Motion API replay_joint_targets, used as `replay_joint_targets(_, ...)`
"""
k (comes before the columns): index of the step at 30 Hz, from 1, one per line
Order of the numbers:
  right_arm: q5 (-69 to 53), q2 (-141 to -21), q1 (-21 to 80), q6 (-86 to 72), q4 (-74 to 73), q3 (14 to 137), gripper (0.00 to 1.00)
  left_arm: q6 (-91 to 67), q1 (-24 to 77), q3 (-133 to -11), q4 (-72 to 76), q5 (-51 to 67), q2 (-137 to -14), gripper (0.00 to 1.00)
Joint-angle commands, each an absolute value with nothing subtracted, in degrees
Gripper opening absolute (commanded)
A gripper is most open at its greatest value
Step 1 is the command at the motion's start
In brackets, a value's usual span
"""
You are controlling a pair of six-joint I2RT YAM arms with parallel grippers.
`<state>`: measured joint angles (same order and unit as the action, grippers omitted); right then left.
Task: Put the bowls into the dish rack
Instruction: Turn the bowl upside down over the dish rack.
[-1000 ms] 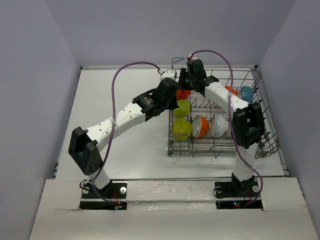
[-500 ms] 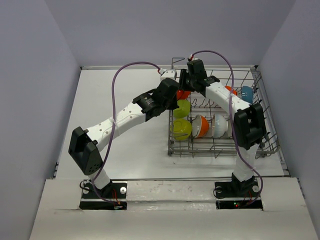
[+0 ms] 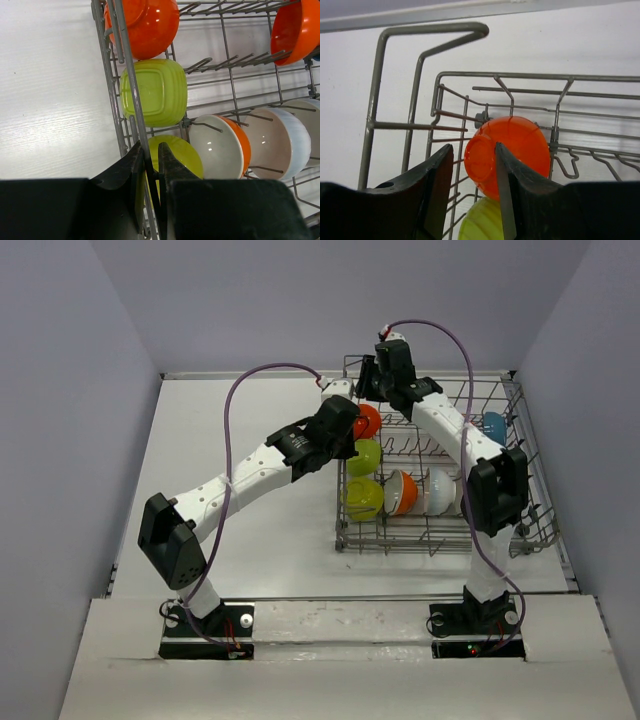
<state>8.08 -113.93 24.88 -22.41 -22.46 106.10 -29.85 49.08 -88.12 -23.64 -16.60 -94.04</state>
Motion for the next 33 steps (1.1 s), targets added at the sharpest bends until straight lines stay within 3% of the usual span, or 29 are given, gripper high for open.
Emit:
replay_joint_targets(1,9.6,-117.9,25.5,-21.4,-21.8,111.5,0.45,-28.1,49.7,-92.3,-22.1,-17.0,-93.0,0.00)
replay_joint_targets(16,9.0,-128.8,25.5,-21.4,-21.6,119.1,0.45,-28.1,49.7,-92.2,-22.4,-17.3,-92.9,0.00)
replay_joint_targets(33,6.0,-124.5,25.5,-22.5,-19.7,109.6,0.45,-28.3,49.7,-92.3,-22.1,-17.1,-93.1,0.00)
